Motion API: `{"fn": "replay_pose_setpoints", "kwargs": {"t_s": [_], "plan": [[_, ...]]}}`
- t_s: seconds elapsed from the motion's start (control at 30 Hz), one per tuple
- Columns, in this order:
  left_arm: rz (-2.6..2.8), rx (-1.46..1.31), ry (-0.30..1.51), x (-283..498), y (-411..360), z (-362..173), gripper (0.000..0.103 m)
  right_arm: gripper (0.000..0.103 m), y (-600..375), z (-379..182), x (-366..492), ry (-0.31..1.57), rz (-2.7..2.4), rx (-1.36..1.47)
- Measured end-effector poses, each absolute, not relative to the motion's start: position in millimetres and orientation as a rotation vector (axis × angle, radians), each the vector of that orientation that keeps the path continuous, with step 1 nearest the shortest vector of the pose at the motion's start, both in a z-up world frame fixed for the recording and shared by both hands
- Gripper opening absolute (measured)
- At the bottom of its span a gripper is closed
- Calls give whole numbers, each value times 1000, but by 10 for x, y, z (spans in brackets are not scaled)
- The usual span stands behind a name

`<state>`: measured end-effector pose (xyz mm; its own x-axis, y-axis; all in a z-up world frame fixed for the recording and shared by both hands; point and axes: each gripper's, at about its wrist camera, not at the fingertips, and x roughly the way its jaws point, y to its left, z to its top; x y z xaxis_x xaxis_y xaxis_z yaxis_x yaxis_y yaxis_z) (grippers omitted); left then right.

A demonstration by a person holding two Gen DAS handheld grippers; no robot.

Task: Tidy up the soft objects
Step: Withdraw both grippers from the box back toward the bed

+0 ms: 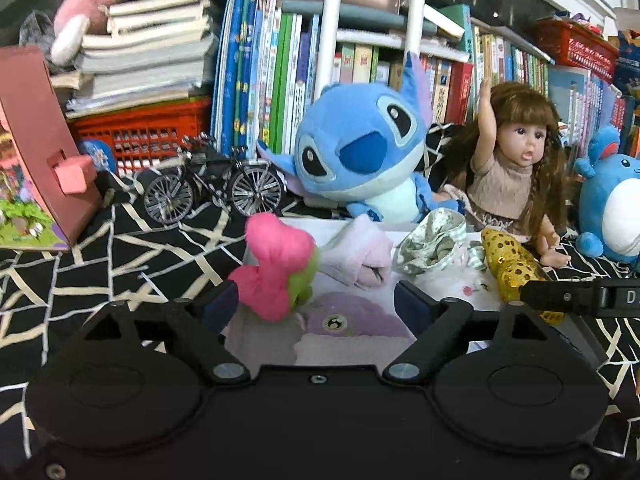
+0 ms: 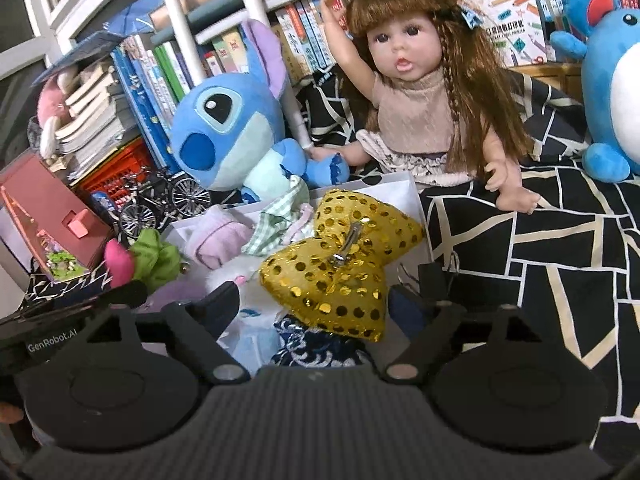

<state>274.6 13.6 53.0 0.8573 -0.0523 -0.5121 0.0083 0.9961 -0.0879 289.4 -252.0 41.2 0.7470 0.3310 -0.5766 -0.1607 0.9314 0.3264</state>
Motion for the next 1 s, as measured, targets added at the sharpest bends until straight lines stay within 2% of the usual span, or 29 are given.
{"fn": "replay_pose_setpoints", "kwargs": {"t_s": [0.37,1.0], "plan": [[-57,-67,449,2209,146,742,90,103,-2480,684,2374,550,336,206],[-152,-67,330,1075,57,733,97,103,-2419,773,1354,377,349,49]]}}
